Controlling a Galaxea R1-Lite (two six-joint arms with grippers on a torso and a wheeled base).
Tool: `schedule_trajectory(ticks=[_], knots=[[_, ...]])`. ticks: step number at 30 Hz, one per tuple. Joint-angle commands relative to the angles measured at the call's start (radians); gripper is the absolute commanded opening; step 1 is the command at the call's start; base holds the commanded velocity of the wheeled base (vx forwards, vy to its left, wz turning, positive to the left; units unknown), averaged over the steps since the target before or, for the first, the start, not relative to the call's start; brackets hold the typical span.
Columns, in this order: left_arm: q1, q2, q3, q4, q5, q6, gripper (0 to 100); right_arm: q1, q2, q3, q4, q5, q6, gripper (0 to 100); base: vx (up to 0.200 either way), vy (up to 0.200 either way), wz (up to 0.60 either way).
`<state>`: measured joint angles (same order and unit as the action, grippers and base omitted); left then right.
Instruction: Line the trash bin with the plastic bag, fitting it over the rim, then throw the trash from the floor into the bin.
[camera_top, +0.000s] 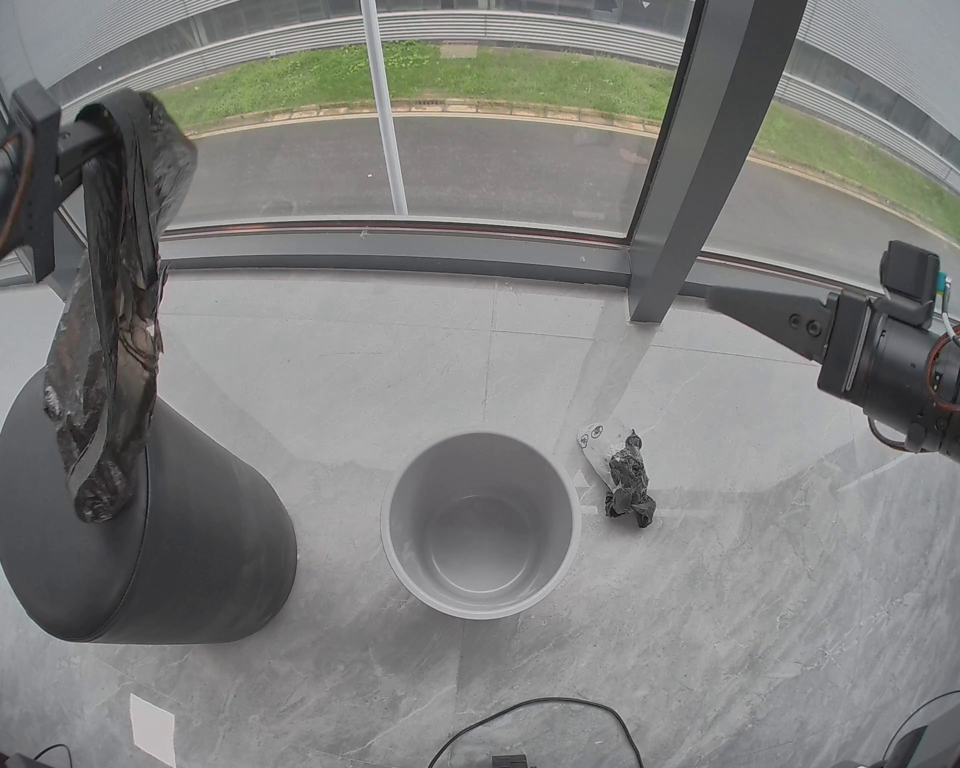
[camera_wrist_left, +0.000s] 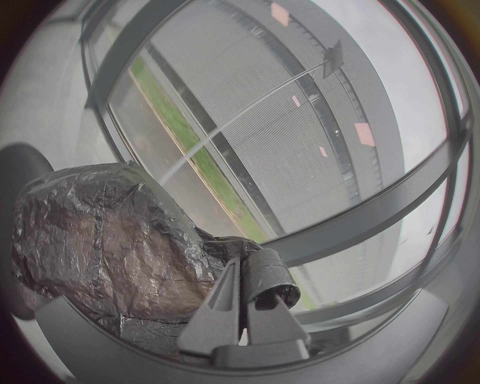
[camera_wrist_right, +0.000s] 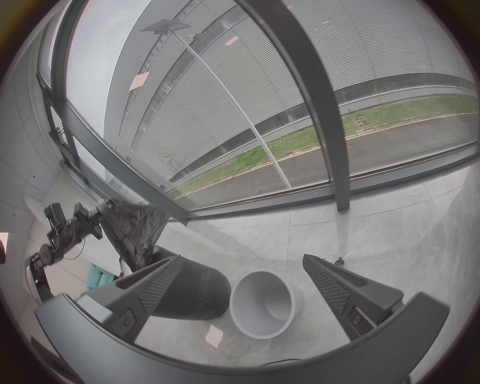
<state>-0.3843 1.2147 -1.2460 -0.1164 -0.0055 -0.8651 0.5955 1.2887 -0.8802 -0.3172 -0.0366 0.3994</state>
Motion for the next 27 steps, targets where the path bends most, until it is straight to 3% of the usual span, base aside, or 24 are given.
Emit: schedule_trajectory(ticks=[1,6,12,15,25,27], knots=[[-0.047,-0.040,-0.128,0.087,-0.131,-0.147,0,0.101,0.066,0.017,-0.010,-0.003,0.003,100,0.000,0.000,0.00],[-0.051,0.005,-0.135,0.084,-0.188,-0.227,0,0.170,0.081,0.069,-0.013,-0.003,-0.005,100,0.000,0.000,0.00],[-0.071,0.105,-0.201,0.080,-0.123,-0.334,0,0.239,0.152,0.083,-0.020,-0.006,-0.030,100,0.000,0.000,0.00],[-0.125,0.134,-0.199,0.078,-0.083,-0.341,0,0.256,0.202,0.079,-0.034,-0.022,-0.036,100,0.000,0.000,0.00],[-0.248,0.129,-0.196,0.073,-0.093,-0.341,0,0.305,0.374,0.072,-0.214,-0.072,-0.037,100,0.000,0.000,0.00],[-0.278,0.128,-0.193,0.073,-0.105,-0.341,0,0.322,0.419,0.064,-0.270,-0.109,-0.037,100,0.000,0.000,0.00]])
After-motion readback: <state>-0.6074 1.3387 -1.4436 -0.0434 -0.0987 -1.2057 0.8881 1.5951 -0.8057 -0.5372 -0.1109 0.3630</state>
